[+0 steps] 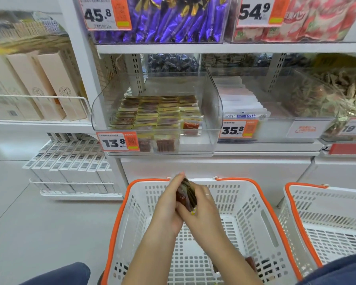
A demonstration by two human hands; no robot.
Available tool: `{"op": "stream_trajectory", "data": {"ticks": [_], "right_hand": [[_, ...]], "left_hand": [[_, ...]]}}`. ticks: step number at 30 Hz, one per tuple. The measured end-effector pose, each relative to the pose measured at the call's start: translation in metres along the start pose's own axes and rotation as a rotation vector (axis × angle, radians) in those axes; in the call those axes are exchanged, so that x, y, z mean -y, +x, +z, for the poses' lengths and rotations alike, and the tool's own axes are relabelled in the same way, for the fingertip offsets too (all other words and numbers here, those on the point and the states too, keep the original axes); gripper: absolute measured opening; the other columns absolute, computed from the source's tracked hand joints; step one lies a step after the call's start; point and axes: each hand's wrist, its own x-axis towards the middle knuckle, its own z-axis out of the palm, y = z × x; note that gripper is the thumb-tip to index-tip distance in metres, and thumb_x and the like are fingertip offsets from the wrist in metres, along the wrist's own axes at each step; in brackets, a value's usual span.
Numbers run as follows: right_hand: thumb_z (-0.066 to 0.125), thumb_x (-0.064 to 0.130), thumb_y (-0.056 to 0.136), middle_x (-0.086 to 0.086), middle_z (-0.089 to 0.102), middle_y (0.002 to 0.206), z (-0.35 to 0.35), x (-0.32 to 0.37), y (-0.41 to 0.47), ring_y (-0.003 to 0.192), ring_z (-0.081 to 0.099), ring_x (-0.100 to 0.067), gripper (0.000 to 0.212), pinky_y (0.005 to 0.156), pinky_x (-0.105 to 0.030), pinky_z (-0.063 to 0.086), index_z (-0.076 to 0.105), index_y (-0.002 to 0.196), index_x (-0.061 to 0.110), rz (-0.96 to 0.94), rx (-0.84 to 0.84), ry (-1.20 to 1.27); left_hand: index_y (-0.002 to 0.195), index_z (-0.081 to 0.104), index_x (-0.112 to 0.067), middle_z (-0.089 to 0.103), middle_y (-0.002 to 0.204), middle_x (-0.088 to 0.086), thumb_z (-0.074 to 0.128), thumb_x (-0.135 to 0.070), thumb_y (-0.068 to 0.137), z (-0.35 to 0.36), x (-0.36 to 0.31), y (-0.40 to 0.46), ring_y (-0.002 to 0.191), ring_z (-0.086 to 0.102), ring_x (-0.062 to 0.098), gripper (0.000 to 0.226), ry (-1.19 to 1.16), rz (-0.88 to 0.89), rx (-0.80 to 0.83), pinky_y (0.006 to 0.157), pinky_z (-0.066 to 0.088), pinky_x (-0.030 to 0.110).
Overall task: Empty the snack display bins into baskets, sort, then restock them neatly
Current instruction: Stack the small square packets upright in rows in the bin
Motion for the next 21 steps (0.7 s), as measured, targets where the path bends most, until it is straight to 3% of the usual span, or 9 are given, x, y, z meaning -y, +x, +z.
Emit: {"op": "stream_trajectory", "data": {"ticks": [3,6,8,10,11,13,15,17,21], "right_hand": [[0.071,0.031,0.082,0.014,0.053,0.11,-0.014,0.022,0.025,0.097,0.055,-0.002,0.047,0.08,-0.02,0.044,0.055,0.127,0.029,-0.048,-0.08,-0.009],[0.073,0.029,0.082,0.012,0.062,0.111,-0.045,0.049,0.057,0.098,0.058,-0.005,0.044,0.081,-0.021,0.044,0.056,0.123,0.026,-0.107,-0.112,0.004],[0.072,0.025,0.084,0.011,0.064,0.111,-0.072,0.067,0.08,0.1,0.06,-0.008,0.043,0.08,-0.022,0.044,0.055,0.123,0.023,-0.157,-0.125,-0.018],[0.07,0.024,0.086,0.01,0.061,0.111,-0.099,0.083,0.104,0.1,0.058,-0.012,0.045,0.077,-0.025,0.04,0.053,0.127,0.021,-0.176,-0.131,-0.156],[0.069,0.023,0.087,0.009,0.06,0.113,-0.109,0.09,0.118,0.103,0.057,-0.016,0.046,0.077,-0.025,0.038,0.051,0.129,0.021,-0.179,-0.117,-0.238],[0.067,0.024,0.088,0.002,0.06,0.122,-0.122,0.106,0.147,0.111,0.056,-0.021,0.048,0.076,-0.025,0.035,0.048,0.133,0.021,-0.198,-0.048,-0.408],[0.065,0.027,0.09,-0.006,0.058,0.127,-0.121,0.119,0.175,0.113,0.054,-0.026,0.051,0.077,-0.028,0.035,0.043,0.136,0.019,-0.216,0.098,-0.649],[0.063,0.028,0.091,-0.011,0.056,0.126,-0.11,0.128,0.198,0.112,0.053,-0.029,0.053,0.077,-0.03,0.037,0.04,0.136,0.015,-0.183,0.304,-0.903],[0.064,0.021,0.09,-0.008,0.059,0.111,-0.081,0.126,0.228,0.1,0.059,-0.029,0.029,0.077,-0.035,0.047,0.051,0.114,0.008,0.017,0.638,-1.214]], "left_hand": [[0.083,0.067,-0.012,0.067,0.076,0.006,0.068,-0.043,0.08,0.016,-0.027,0.001,0.08,0.065,0.02,0.032,0.109,0.087,0.083,0.082,0.05,0.035],[0.099,0.073,-0.021,0.072,0.098,-0.002,0.048,-0.07,0.083,0.034,-0.067,0.005,0.101,0.063,0.017,0.057,0.477,0.244,0.115,0.094,0.044,0.038],[0.117,0.069,-0.024,0.067,0.12,-0.004,0.038,-0.077,0.081,0.034,-0.094,0.015,0.118,0.055,0.016,0.07,0.832,0.565,0.015,0.103,0.035,0.036],[0.131,0.06,-0.022,0.059,0.134,0.0,0.028,-0.068,0.088,0.019,-0.119,0.033,0.128,0.046,0.018,0.07,1.38,1.038,-0.207,0.11,0.027,0.035],[0.134,0.056,-0.022,0.054,0.139,0.002,0.019,-0.064,0.09,0.01,-0.13,0.039,0.134,0.04,0.021,0.071,1.623,1.154,-0.302,0.115,0.019,0.038],[0.141,0.048,-0.022,0.047,0.145,0.003,0.01,-0.063,0.092,-0.01,-0.145,0.055,0.14,0.031,0.025,0.074,1.938,1.089,-0.401,0.118,0.008,0.043],[0.139,0.049,-0.021,0.055,0.137,0.003,0.006,-0.068,0.09,-0.022,-0.15,0.067,0.131,0.043,0.026,0.08,2.016,1.0,-0.42,0.116,0.016,0.045],[0.128,0.059,-0.02,0.065,0.122,0.003,0.005,-0.069,0.086,-0.025,-0.151,0.072,0.115,0.055,0.027,0.084,1.974,1.051,-0.418,0.108,0.028,0.045],[0.115,0.066,-0.019,0.068,0.108,0.002,0.009,-0.067,0.088,-0.028,-0.147,0.075,0.104,0.058,0.026,0.079,1.902,1.141,-0.405,0.102,0.034,0.044]]}}
